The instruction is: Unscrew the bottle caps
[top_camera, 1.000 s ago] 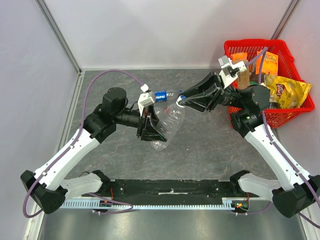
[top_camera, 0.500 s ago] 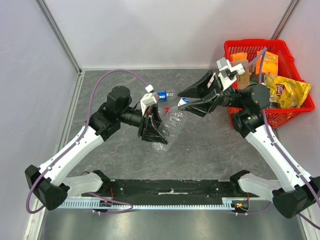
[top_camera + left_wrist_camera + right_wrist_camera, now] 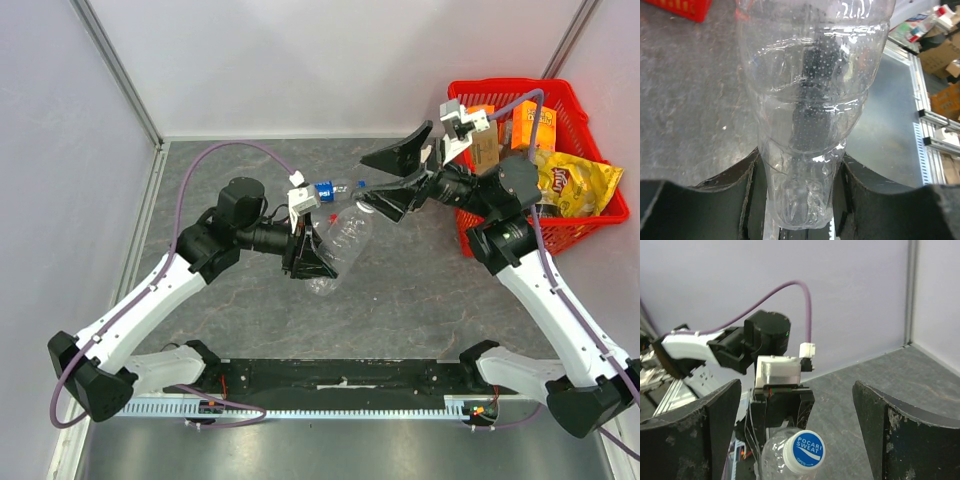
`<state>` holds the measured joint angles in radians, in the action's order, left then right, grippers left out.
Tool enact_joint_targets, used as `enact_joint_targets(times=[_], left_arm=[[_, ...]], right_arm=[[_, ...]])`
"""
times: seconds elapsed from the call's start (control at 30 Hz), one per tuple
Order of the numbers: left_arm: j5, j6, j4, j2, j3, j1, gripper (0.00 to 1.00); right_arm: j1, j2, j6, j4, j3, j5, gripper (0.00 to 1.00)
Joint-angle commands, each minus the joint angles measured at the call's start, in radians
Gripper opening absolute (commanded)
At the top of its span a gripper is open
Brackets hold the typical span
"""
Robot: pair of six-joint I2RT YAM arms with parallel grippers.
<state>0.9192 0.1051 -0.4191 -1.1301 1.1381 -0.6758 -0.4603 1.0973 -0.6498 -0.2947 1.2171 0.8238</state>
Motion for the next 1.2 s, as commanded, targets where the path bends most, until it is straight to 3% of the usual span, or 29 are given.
enact_joint_targets(times=[0.0,0.33,0.6,0.97,1.17], left_arm=[[-0.178,-0.093,-0.055,0.039,0.009,-0.004,0.14],[-0.621,-0.140,-0.084,0.133,-0.054,-0.002,0.15],[-0.888,-0.185,-0.133,0.150,-0.083,-0.004,0.15],[-1.033,-0.216,-0.152,0.086,-0.123,-0.002,0.14],[-1.007,-0.209,-0.130,0.072,-0.141,-0.004,0.14]], right_arm=[[0.002,-0.024,-0.002,0.068,0.058,-0.169,0.98],[0.003,0.042,-0.062,0.213,0.064,-0.360,0.98],[0.003,0.150,-0.146,0.236,0.079,-0.341,0.98],[-0.051,0.282,-0.133,0.290,0.134,-0.373,0.97],[-0.087,0.346,-0.117,0.332,0.140,-0.414,0.82]])
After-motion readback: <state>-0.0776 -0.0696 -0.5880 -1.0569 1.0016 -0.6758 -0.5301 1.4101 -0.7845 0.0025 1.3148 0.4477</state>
